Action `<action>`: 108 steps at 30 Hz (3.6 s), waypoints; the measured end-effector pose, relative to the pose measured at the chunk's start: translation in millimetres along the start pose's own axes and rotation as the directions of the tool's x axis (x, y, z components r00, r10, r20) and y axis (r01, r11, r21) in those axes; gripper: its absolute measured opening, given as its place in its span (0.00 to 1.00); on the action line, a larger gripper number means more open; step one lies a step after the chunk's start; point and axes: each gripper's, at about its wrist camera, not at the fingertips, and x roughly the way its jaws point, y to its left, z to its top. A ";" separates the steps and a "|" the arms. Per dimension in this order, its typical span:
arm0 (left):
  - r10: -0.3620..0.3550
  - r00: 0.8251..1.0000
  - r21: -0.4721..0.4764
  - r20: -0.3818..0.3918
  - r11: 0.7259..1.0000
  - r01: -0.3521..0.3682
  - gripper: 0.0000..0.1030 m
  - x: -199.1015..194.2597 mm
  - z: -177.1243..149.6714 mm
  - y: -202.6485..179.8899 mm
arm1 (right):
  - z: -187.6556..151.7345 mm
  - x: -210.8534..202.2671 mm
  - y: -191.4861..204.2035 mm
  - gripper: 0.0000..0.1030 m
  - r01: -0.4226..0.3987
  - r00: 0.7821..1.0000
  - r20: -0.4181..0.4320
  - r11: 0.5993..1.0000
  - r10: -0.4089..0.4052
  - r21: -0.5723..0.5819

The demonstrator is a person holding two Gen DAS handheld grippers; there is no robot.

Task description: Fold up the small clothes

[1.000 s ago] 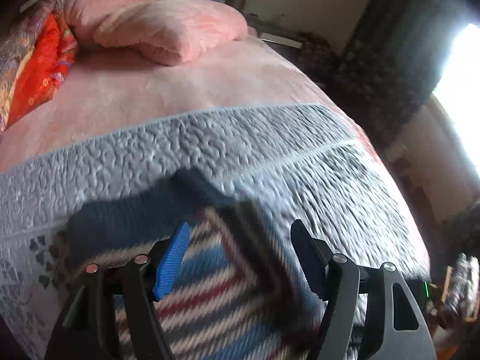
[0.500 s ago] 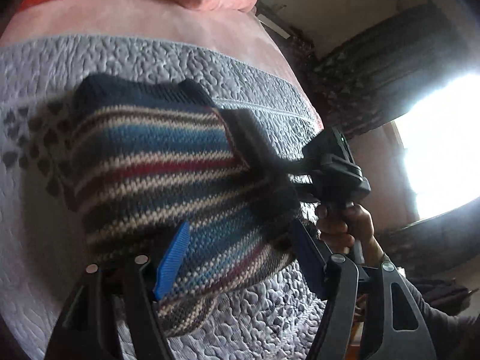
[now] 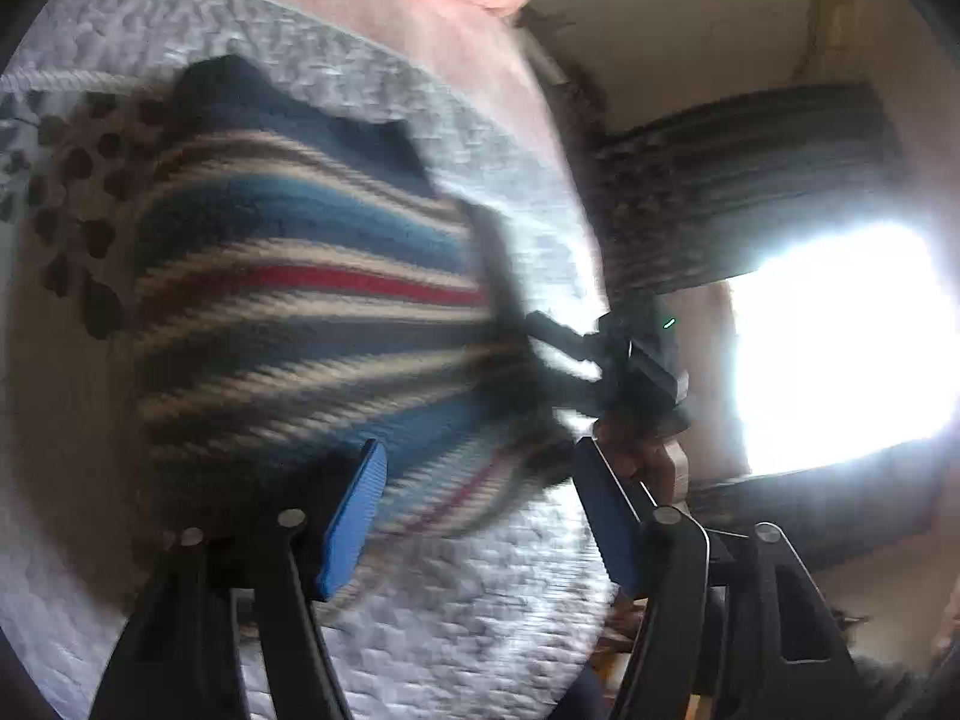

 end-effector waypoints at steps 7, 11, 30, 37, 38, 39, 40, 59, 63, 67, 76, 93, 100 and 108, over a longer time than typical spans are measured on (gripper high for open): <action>0.096 0.990 -0.028 -0.100 0.995 -0.099 0.57 34.8 0.0 19.7 | -31.7 11.8 20.8 0.22 0.133 0.977 -0.151 0.984 -0.150 -0.118; 0.098 0.987 -0.027 -0.129 0.994 -0.102 0.55 43.0 2.3 13.9 | -24.7 13.2 -14.3 0.20 0.173 0.976 -0.132 0.985 -0.173 -0.010; -0.005 0.973 0.042 -0.230 0.999 0.015 0.54 51.4 -22.3 -14.5 | -32.1 20.8 28.0 0.00 0.227 0.962 -0.122 0.964 -0.244 -0.137; 0.142 0.962 -0.002 -0.234 0.989 -0.146 0.37 65.5 -9.0 30.8 | -36.6 3.2 22.6 0.00 0.242 0.949 -0.167 0.956 -0.269 -0.165; 0.170 0.953 0.016 -0.250 0.985 -0.171 0.34 68.6 -10.8 31.9 | -36.4 -0.2 22.2 0.00 0.231 0.949 -0.179 0.959 -0.260 -0.166; 0.174 0.951 0.023 -0.256 0.984 -0.174 0.34 69.3 -10.9 30.1 | -32.3 0.4 28.8 0.06 0.206 0.953 -0.186 0.963 -0.238 -0.174; 0.160 0.953 0.018 -0.259 0.987 -0.161 0.37 65.7 -9.6 27.1 | -25.4 -5.2 39.1 0.07 0.145 0.968 -0.180 0.973 -0.177 -0.178; 0.113 0.987 -0.014 -0.115 0.993 -0.116 0.21 37.1 21.7 38.7 | 81.8 40.2 14.2 0.06 0.043 0.989 -0.138 0.999 -0.045 -0.016; 0.129 0.991 -0.024 -0.038 0.991 -0.130 0.29 23.5 44.8 38.6 | 86.2 43.8 6.1 0.00 0.095 0.988 -0.123 0.995 -0.096 -0.016; 0.205 0.974 -0.055 -0.101 0.976 -0.211 0.21 39.2 46.8 49.1 | 77.5 42.9 1.2 0.02 0.183 0.976 -0.111 0.983 -0.186 -0.035; 0.177 0.966 -0.031 -0.191 0.982 -0.187 0.06 47.1 -6.5 56.2 | -23.0 43.5 28.6 0.00 0.138 0.943 -0.270 0.965 -0.197 -0.223; 0.093 0.994 -0.045 -0.061 0.994 -0.096 0.76 -16.7 -57.7 43.7 | -5.1 -45.1 -1.5 0.70 -0.013 0.995 -0.104 1.000 0.013 0.001; 0.084 0.996 -0.256 0.041 0.964 -0.071 0.79 -50.8 -52.1 114.2 | 35.8 -2.6 -45.2 0.79 -0.019 0.967 -0.253 0.996 0.041 0.090; -0.028 0.999 -0.208 -0.030 0.978 0.021 0.79 -15.9 -43.4 130.2 | 56.3 60.8 -36.4 0.79 -0.035 0.940 -0.336 0.997 0.058 0.075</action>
